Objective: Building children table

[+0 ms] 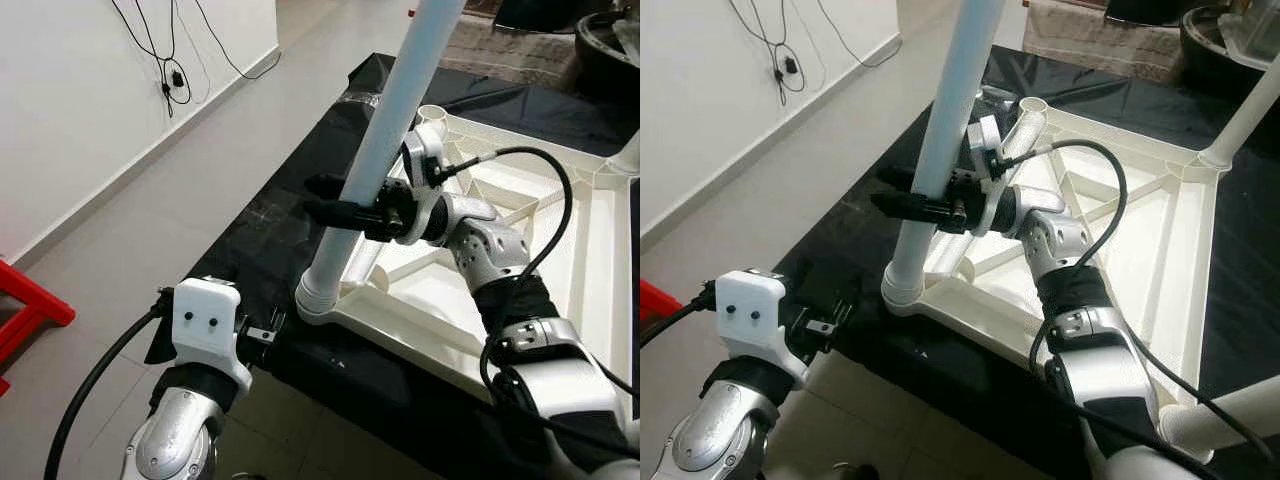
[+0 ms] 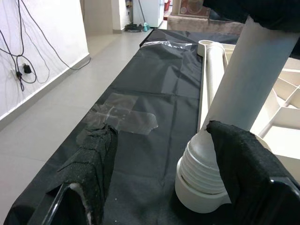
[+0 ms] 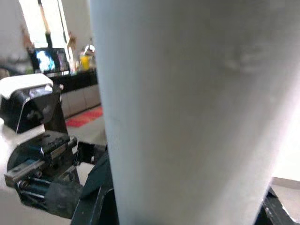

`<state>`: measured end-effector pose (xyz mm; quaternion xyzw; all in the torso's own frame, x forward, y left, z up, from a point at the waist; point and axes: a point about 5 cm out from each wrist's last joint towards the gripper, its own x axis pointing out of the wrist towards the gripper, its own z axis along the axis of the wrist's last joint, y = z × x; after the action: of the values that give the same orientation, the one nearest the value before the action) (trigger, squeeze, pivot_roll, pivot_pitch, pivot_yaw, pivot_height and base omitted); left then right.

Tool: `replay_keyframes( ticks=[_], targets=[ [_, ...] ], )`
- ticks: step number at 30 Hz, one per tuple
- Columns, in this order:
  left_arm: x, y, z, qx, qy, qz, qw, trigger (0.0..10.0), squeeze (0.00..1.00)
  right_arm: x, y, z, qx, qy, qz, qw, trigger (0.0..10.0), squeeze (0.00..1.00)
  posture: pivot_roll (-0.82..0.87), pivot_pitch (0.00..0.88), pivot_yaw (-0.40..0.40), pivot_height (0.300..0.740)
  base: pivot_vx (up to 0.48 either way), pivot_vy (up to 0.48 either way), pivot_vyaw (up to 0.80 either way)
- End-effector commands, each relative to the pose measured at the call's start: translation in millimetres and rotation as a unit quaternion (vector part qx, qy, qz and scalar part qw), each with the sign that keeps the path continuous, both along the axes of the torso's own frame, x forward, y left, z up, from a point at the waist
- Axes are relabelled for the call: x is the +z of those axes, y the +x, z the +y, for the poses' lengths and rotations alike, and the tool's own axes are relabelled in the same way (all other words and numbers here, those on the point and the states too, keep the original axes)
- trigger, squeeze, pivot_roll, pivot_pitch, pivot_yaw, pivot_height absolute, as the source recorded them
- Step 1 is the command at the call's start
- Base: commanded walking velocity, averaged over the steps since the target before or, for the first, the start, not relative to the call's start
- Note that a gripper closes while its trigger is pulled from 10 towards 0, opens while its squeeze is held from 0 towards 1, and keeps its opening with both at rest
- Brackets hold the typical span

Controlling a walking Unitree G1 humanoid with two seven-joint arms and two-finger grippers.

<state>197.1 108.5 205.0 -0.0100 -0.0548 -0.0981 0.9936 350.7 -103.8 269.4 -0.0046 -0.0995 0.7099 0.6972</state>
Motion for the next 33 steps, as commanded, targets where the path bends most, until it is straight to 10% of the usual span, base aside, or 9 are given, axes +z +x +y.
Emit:
replay_keyframes(
  ticks=[1, 33],
  targets=[
    [-1, -0.8, 0.0, 0.002, 0.007, 0.001, 1.000, 10.0, 0.00, -31, -1.0, 4.5, -0.004, -0.056, 0.043, 0.998, 10.0, 0.00, 0.13, 0.203, -0.042, 0.740, 0.000, 0.000, 0.00],
    [1, 3.5, 0.0, 0.007, 0.007, -0.008, 1.000, 10.0, 0.00, -41, -10.7, 36.1, -0.078, -0.120, 0.017, 0.990, 10.0, 0.00, 0.11, 0.193, -0.045, 0.740, 0.000, 0.000, 0.00]
  ],
)
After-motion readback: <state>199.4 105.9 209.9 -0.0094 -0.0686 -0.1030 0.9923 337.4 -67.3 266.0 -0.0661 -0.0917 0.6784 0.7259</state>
